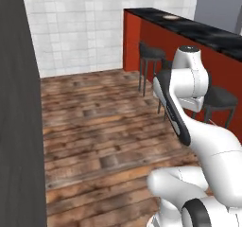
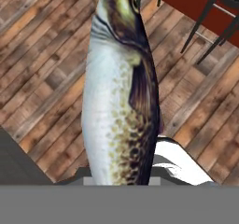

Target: Take the fish from the fridge and place it on the digital scale on the counter by the fridge. Wait a few seconds for a reading, then move it to the plate on the dining counter.

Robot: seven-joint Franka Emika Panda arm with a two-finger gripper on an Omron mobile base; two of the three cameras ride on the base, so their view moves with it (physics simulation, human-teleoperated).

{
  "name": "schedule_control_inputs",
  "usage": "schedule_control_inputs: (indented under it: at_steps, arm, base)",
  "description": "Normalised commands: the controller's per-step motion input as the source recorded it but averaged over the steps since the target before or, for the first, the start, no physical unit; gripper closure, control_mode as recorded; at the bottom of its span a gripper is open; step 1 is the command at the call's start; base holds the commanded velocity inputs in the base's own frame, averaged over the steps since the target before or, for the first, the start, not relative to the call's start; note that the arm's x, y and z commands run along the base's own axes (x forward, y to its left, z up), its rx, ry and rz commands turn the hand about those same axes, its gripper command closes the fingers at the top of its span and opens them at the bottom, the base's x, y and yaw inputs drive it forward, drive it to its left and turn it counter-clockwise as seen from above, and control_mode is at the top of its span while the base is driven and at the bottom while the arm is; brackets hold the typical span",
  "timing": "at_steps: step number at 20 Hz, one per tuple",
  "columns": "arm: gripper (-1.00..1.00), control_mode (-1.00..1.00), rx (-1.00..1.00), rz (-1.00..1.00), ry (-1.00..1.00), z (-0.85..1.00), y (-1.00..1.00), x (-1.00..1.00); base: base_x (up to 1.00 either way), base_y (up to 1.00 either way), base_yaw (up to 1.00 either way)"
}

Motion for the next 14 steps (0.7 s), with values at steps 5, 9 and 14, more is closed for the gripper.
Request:
schedule_control_inputs:
  at_steps: [5,9,14]
  arm:
    - [1.0,1.0,0.0,0.0,0.0,0.0,0.0,0.0]
    - [1.0,1.0,0.0,0.0,0.0,0.0,0.0,0.0]
    - [1.0,1.0,0.0,0.0,0.0,0.0,0.0,0.0]
  base:
    - [1.0,0.53,-0.36]
    - [1.0,0.54,-0.36]
    - [1.0,0.63,-0.37]
